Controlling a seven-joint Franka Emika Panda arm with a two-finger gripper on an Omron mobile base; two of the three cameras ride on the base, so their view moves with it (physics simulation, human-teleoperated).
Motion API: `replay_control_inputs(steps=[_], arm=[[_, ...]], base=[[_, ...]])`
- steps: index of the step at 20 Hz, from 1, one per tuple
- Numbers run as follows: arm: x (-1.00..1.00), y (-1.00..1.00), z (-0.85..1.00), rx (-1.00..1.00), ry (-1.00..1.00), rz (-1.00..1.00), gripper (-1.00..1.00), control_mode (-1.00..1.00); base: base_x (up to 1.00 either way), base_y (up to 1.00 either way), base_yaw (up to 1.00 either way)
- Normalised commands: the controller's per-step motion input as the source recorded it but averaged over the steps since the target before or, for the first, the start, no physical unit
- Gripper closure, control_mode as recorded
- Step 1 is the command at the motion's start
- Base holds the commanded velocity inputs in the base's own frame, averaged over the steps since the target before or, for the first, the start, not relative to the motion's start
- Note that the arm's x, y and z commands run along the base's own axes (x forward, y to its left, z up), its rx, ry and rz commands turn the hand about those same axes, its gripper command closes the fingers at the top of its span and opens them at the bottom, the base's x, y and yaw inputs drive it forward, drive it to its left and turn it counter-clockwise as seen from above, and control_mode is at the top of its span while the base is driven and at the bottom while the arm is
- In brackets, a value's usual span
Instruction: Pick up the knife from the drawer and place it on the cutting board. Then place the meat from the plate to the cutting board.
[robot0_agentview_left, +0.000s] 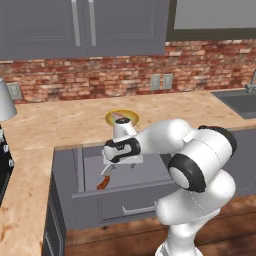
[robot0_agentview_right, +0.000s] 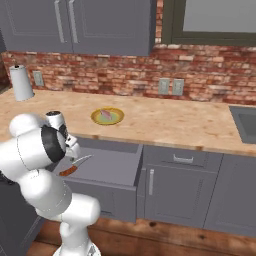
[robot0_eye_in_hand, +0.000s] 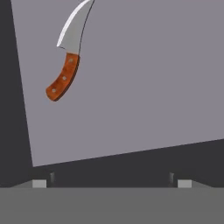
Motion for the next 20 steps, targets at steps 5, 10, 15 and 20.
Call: replay_control_inputs(steps=[5, 10, 15, 20], arm=[[0.05, 0.14, -0.28, 0.00, 0.04, 0.00, -1.00, -1.00], [0.00, 0.07, -0.31, 0.00, 0.04, 0.00, -1.00, -1.00], [0.00, 0.00, -0.16, 0.00, 0.00, 0.00, -1.00, -1.00], [0.00, 0.00, -0.15, 0.00, 0.00, 0.00, -1.00, -1.00]], base=[[0.00, 0.00, 0.00], [0.00, 0.00, 0.00], [0.00, 0.00, 0.00], [0.00, 0.00, 0.00]])
